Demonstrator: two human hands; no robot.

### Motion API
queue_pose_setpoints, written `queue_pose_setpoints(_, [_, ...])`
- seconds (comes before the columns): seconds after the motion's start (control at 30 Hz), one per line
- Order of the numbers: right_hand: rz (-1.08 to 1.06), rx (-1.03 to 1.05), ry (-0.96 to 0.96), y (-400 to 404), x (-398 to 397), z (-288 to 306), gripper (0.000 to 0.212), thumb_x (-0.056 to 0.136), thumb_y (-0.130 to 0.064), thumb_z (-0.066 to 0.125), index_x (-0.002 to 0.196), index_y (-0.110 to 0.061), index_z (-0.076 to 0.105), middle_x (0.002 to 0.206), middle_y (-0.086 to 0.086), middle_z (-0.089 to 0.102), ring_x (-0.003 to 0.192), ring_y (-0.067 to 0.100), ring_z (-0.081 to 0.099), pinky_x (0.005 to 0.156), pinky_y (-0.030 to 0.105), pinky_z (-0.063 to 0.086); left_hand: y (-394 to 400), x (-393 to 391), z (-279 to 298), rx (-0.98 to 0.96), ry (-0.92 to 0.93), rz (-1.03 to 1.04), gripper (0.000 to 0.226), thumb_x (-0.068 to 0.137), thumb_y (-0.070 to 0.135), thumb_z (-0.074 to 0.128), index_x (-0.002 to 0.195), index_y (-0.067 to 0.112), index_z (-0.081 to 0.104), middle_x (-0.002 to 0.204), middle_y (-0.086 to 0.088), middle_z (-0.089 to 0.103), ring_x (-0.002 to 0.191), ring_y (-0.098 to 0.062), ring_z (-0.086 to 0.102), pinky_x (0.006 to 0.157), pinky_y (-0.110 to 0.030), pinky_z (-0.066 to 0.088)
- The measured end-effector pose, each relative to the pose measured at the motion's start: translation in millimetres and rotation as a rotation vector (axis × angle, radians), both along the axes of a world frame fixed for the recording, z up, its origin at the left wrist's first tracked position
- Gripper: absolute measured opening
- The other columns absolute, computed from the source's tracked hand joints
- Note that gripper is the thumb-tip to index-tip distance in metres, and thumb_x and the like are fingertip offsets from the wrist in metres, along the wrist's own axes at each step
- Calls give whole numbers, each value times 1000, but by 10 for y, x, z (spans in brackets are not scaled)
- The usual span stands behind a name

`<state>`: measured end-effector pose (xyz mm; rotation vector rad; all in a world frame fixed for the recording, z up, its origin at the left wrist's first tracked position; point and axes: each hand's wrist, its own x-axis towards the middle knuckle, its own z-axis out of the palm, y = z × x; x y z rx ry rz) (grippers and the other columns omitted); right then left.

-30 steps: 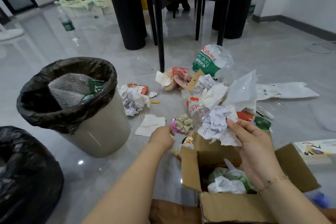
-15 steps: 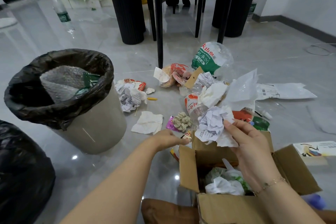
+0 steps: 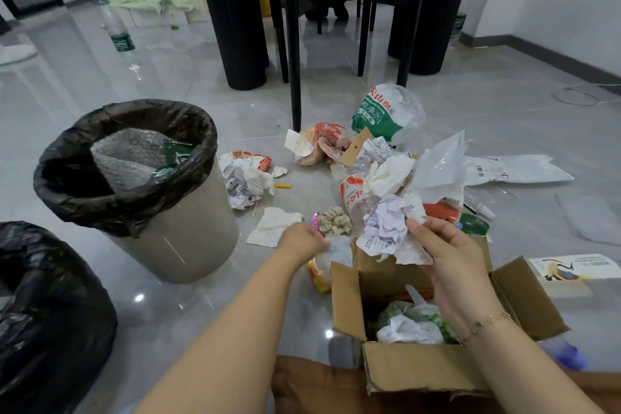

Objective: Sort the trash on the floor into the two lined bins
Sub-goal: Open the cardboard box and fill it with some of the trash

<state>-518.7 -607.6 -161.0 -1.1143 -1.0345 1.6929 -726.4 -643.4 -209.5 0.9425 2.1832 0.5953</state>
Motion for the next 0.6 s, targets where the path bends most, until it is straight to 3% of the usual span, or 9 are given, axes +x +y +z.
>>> queue_pose_setpoints(0.13, [20, 7, 5, -69, 7, 63, 36, 77, -21, 73, 108, -5, 64, 104, 14, 71, 90, 21, 66, 88, 40, 51, -254, -218, 539, 283, 124, 177, 15, 87, 20, 66, 75, 15, 58, 90, 0, 60, 84, -16, 52, 70, -26, 37])
queue_pose_setpoints(0.27, [40, 31, -3, -172, -118, 194, 28, 78, -22, 73, 102, -11, 66, 106, 15, 70, 101, 31, 65, 96, 48, 48, -478, -393, 919, 560, 93, 357, 17, 85, 21, 67, 71, 21, 58, 88, 1, 64, 86, -22, 61, 72, -31, 48])
queue_pose_setpoints(0.33, [55, 88, 1, -230, -256, 296, 25, 79, -21, 73, 101, -15, 65, 104, 10, 69, 100, 24, 64, 92, 41, 50, -561, -460, 1090, 649, 129, 420, 18, 86, 24, 67, 71, 23, 58, 89, 0, 62, 84, -18, 58, 66, -25, 43])
queue_pose_setpoints(0.4, [74, 147, 18, -265, -419, 421, 23, 80, -20, 72, 101, -17, 62, 97, 2, 65, 87, 11, 63, 78, 29, 49, -621, -534, 1238, 752, 115, 486, 15, 86, 28, 66, 73, 26, 58, 97, -2, 63, 87, -17, 57, 72, -30, 45])
queue_pose_setpoints(0.47, [91, 208, 33, -270, -595, 556, 23, 81, -19, 71, 102, -16, 61, 90, -3, 62, 81, 8, 60, 70, 25, 46, -707, -636, 1387, 826, 137, 538, 12, 87, 31, 65, 76, 28, 59, 99, -2, 63, 90, -18, 58, 79, -35, 48])
queue_pose_setpoints(0.6, [172, 353, -1, -261, -1047, 837, 21, 81, -22, 71, 99, -17, 62, 86, -6, 60, 83, 9, 59, 75, 27, 47, -973, -1031, 1627, 904, 333, 692, 11, 88, 32, 63, 86, 21, 63, 99, 2, 62, 88, -11, 54, 75, -25, 38])
